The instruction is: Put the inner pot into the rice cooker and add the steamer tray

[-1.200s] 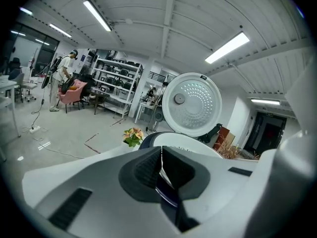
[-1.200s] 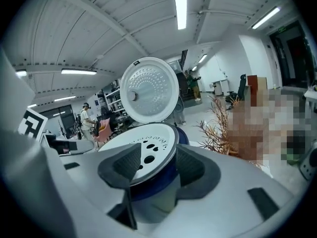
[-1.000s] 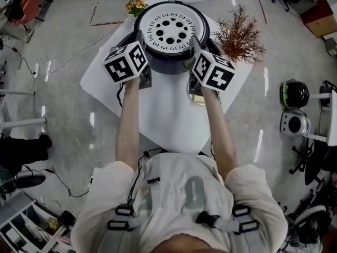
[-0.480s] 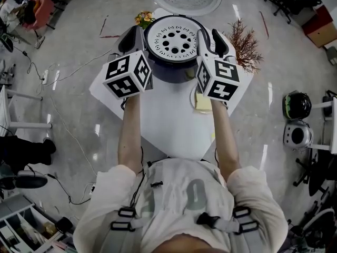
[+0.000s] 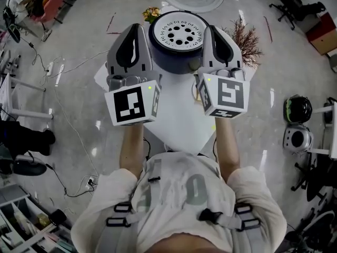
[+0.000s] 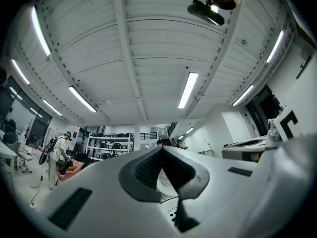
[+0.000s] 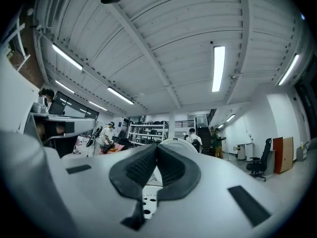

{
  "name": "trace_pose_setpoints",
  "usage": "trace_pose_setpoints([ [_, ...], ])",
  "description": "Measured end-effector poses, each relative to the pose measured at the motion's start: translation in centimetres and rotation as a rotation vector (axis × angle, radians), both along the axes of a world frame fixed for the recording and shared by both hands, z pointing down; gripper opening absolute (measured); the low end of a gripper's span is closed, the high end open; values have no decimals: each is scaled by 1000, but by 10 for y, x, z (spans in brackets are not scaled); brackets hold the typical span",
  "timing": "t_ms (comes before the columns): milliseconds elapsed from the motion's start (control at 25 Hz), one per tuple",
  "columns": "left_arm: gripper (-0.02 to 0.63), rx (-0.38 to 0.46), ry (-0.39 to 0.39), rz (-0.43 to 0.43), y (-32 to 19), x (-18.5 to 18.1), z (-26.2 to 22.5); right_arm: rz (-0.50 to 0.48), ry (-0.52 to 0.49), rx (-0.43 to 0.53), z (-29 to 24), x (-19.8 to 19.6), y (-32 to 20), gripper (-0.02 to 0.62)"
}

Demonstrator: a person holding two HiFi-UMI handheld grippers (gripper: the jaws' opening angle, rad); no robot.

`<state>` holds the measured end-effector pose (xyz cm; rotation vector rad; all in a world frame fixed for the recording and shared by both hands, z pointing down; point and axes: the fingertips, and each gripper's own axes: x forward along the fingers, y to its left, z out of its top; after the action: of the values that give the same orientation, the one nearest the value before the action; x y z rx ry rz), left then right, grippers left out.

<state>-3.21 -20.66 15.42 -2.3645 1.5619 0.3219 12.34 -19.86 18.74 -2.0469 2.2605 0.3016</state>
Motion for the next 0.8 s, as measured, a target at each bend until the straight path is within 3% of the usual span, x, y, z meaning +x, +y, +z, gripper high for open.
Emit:
trace_pose_setpoints([
  [200,21,11,-20,-29,41,-11,14,-58,22,-22,16,-17,34,9],
  [600,23,-194,-53,-90,84,-40,104,-108,-2,-195,99,-29,87,9],
  [800,23,-191,-64,-105,86,-40,109,-118,7,-199,105,-31,93,9],
])
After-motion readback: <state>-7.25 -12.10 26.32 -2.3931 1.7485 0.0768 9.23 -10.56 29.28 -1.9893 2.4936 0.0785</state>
